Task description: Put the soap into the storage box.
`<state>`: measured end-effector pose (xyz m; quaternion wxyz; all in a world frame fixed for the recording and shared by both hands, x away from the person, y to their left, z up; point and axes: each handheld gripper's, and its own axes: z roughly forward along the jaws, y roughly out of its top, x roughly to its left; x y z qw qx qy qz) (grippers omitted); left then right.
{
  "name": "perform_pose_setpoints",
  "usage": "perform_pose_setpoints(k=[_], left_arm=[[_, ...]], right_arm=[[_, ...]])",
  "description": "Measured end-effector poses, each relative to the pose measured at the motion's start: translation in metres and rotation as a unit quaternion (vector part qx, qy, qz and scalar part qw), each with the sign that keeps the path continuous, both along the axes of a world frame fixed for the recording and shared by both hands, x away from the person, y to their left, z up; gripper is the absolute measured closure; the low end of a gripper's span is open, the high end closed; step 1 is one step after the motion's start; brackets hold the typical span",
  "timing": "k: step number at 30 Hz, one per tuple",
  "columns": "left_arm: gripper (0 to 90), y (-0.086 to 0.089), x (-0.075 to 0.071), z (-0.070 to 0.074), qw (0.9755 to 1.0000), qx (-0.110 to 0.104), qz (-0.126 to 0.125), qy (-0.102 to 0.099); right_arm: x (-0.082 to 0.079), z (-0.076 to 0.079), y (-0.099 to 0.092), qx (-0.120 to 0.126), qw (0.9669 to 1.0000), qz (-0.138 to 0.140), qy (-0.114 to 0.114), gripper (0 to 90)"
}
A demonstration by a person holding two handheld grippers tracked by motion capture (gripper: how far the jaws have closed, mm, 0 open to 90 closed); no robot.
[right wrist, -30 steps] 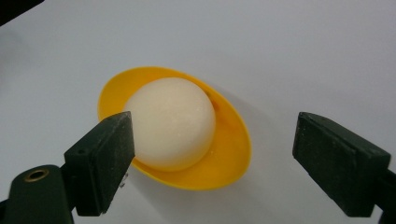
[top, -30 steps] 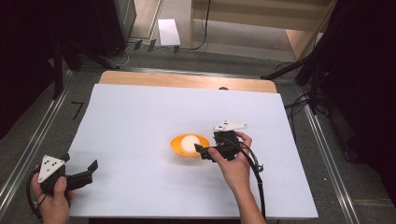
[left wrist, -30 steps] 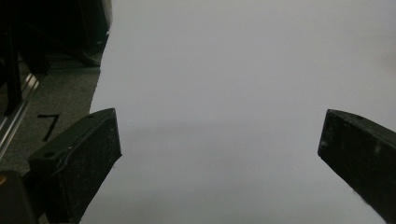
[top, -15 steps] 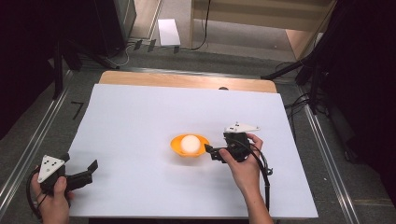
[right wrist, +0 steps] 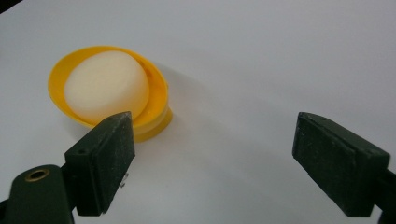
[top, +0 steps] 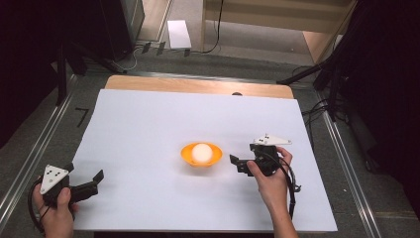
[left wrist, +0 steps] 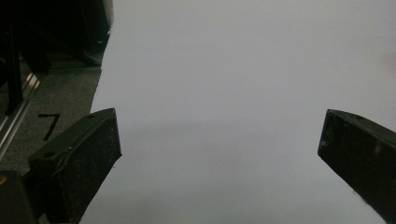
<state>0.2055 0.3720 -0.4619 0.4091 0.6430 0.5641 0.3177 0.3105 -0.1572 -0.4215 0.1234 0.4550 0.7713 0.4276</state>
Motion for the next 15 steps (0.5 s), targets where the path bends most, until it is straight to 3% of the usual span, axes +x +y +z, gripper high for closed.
perform_pose_setpoints(k=[15], left_arm=[[0.0,0.0,0.0,0.0,1.0,0.003,0.0,0.001]], right_arm=[[-0.011,-0.019,-0.034,-0.003,0.9997,-0.023,0.007,13.5]])
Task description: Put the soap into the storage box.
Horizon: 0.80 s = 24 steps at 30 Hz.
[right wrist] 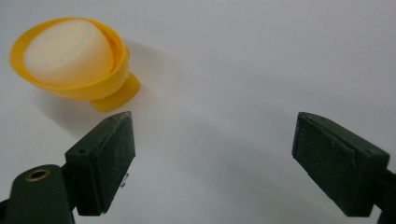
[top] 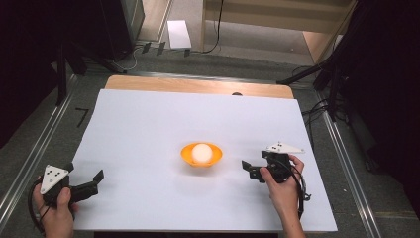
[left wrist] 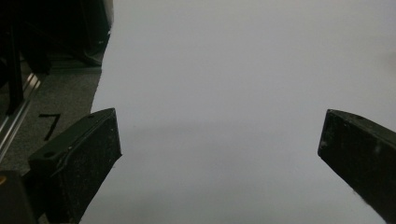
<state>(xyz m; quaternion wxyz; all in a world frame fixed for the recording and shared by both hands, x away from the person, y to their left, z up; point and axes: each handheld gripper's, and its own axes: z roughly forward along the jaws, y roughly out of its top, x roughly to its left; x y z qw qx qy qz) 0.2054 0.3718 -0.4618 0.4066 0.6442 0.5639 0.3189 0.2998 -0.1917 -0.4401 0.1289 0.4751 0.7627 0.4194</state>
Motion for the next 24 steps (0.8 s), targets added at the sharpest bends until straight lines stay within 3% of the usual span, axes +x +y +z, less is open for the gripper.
perform_pose_setpoints(k=[24], left_arm=[[0.0,-0.001,0.0,0.0,1.0,0.002,0.002,-0.001]], right_arm=[[-0.019,-0.025,-0.054,0.009,0.9989,-0.046,-0.005,13.6]])
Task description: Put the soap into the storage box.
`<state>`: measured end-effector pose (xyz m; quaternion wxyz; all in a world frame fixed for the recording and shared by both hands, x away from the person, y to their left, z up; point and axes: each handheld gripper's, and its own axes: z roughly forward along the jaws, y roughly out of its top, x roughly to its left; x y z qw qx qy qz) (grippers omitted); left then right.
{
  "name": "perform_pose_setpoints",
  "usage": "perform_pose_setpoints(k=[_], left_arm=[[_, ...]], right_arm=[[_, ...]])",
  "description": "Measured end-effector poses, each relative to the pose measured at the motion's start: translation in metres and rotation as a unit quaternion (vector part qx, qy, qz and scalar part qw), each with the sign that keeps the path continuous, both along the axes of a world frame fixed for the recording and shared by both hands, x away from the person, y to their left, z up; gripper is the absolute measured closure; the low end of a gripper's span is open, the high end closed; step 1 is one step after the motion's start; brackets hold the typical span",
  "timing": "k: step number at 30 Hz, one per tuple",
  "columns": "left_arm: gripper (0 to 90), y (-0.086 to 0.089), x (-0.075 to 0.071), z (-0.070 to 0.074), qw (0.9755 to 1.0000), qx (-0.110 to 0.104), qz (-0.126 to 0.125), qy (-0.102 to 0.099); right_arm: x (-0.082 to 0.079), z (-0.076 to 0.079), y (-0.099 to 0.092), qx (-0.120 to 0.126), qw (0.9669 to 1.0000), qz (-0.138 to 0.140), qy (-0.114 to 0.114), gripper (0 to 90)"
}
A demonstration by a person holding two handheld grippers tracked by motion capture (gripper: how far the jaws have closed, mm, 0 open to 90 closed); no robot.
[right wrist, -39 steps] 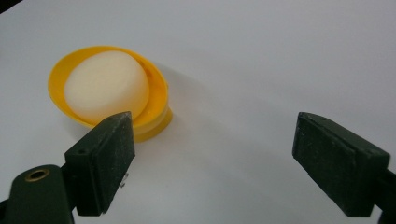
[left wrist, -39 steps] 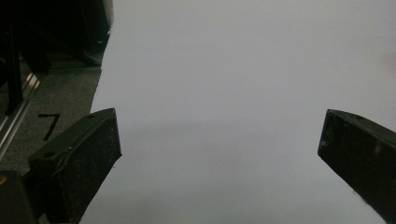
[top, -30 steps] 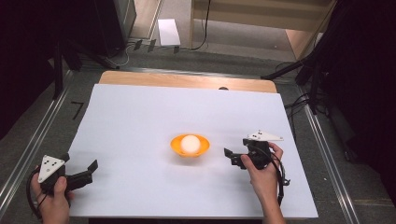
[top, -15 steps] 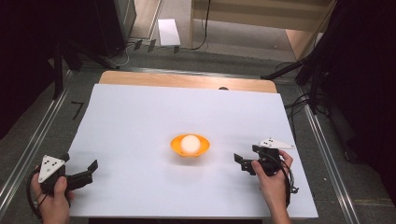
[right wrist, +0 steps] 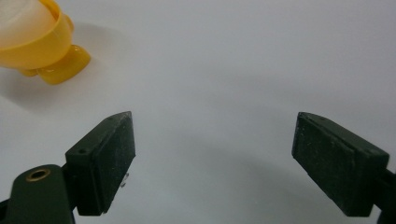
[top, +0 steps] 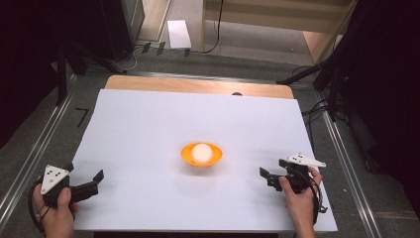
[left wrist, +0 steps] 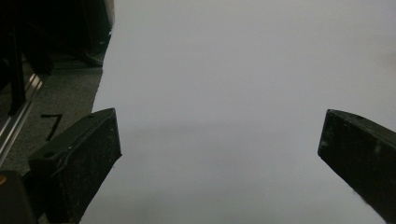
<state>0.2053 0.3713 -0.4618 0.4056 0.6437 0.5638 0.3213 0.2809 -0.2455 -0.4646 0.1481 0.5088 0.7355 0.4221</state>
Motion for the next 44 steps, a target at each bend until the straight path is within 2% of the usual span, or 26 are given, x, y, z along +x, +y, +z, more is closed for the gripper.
perform_pose_setpoints(k=[6,21,27,31,34,37,44], left_arm=[[0.0,0.0,0.0,0.0,1.0,0.0,0.0,0.0],[0.0,0.0,0.0,0.0,1.0,0.0,0.0,-0.001],[0.0,0.0,0.0,0.0,1.0,0.001,0.0,-0.001],[0.0,0.0,0.0,0.0,1.0,0.0,0.0,-0.001],[0.0,0.0,0.0,0.0,1.0,-0.002,0.0,-0.002],[0.0,0.001,-0.001,0.0,1.0,-0.002,0.0,-0.003],[0.0,0.001,0.0,0.0,1.0,-0.005,0.001,0.0]], right_arm=[[-0.005,-0.003,-0.014,0.006,0.9999,-0.009,-0.002,13.6],[-0.022,-0.012,-0.049,-0.003,0.9995,-0.031,-0.002,13.6],[-0.029,-0.014,-0.063,0.001,0.999,-0.044,-0.003,13.6],[-0.033,-0.017,-0.069,-0.002,0.999,-0.043,-0.004,13.5],[-0.035,-0.018,-0.074,-0.013,0.9976,-0.067,-0.005,13.0],[-0.036,-0.02,-0.079,0.001,0.9968,-0.08,-0.003,12.9],[-0.038,-0.022,-0.082,0.006,0.9966,-0.082,-0.001,13.0]])
